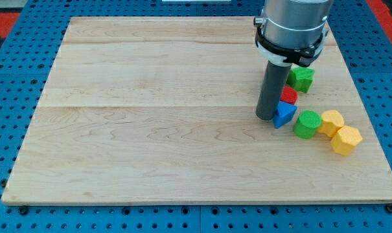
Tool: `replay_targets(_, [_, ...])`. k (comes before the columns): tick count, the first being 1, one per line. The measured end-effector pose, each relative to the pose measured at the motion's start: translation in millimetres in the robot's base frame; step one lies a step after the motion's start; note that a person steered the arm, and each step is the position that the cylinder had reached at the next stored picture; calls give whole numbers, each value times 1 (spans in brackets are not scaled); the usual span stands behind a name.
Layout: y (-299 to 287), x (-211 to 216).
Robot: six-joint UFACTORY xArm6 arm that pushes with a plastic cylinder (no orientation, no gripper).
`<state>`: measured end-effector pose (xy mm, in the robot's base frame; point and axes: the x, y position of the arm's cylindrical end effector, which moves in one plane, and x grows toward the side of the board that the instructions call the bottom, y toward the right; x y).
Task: Move the blue triangle in between the red circle and green circle
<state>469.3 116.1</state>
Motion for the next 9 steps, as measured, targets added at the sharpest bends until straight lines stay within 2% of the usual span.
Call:
replay_targets(2, [14, 12])
replay_targets(5, [14, 54])
replay_targets(7, [15, 56])
replay_targets(9, [28, 39])
